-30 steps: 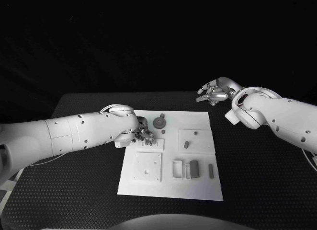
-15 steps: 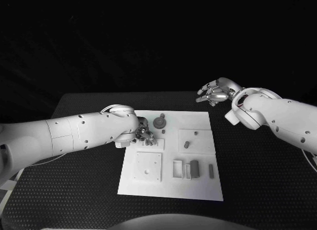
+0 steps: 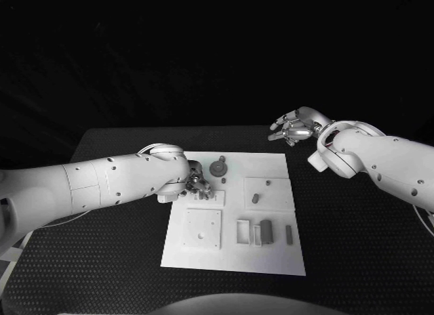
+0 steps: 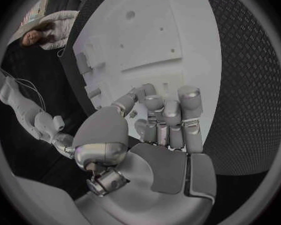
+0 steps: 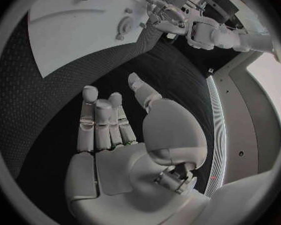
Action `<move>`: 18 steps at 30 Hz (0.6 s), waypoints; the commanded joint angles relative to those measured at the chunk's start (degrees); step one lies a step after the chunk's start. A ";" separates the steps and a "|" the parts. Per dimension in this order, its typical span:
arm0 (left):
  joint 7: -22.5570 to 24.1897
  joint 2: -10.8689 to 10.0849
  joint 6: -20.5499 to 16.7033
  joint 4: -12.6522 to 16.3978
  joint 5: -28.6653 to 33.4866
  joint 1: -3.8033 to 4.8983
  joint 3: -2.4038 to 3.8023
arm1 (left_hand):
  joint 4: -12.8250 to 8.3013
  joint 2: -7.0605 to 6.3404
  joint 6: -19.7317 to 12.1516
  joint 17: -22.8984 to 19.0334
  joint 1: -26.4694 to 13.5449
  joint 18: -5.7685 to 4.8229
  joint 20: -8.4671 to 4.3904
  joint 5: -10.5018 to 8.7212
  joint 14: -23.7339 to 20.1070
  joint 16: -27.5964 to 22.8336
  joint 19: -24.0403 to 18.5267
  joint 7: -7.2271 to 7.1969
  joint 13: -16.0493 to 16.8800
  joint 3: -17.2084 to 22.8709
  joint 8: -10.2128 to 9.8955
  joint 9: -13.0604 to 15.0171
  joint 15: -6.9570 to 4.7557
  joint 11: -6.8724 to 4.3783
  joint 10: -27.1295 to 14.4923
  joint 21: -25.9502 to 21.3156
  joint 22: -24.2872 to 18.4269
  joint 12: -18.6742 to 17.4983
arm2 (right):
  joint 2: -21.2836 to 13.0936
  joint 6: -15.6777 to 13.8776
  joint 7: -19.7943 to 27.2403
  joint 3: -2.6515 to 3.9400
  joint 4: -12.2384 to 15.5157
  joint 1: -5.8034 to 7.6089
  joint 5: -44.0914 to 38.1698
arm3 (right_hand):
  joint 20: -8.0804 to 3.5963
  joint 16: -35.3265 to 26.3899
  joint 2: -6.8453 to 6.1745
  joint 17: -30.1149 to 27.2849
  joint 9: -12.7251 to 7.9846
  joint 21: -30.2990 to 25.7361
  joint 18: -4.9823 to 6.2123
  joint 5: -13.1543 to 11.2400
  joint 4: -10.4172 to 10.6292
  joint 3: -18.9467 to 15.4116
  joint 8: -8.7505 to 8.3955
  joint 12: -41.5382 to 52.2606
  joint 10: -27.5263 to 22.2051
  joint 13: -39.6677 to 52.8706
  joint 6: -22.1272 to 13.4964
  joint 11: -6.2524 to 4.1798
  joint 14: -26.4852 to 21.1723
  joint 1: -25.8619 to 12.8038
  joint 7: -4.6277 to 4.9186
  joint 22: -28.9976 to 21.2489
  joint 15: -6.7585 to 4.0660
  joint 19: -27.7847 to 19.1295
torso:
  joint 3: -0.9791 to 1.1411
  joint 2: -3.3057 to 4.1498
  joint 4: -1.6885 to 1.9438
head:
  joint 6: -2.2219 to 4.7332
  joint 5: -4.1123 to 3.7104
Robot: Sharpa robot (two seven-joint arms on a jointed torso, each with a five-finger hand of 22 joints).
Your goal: Assemble the parts on the task board
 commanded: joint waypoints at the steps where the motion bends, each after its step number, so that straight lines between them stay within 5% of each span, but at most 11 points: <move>1: 0.29 0.07 1.31 -0.06 -0.74 -0.03 -0.02 | -2.91 3.05 0.39 0.08 3.17 3.84 -0.14 0.39 -0.48 0.35 -0.22 0.20 0.06 2.88 0.06 0.08 -0.79 -0.15 -0.44 0.28 1.14 0.32 | -0.03 0.42 0.21 0.03 0.02 -0.02 0.13 | 0.28 0.29 0.37 -0.07 -0.02 -0.27 0.66 0.09 0.01 -0.22 -0.36 0.22 -0.27 -0.08 0.00 0.03 -0.33 -0.19 0.48 0.44 0.03 0.02 | -0.03 0.01 -0.01 | 0.01 0.03; 18: 0.27 0.30 2.42 -0.05 -0.77 -0.04 -0.03 | -2.93 2.74 0.16 0.06 3.27 3.83 -0.14 0.39 -0.61 0.36 -0.38 0.26 0.03 2.86 -0.16 0.32 -0.76 -0.11 -0.55 0.31 1.12 0.29 | 0.03 0.44 0.24 0.03 0.02 -0.03 0.13 | 0.28 0.30 0.38 -0.09 -0.02 -0.28 0.66 0.09 0.00 -0.22 -0.37 0.24 -0.28 -0.11 0.00 0.04 -0.34 -0.19 0.49 0.44 0.03 0.02 | -0.02 0.03 0.00 | -0.10 -0.03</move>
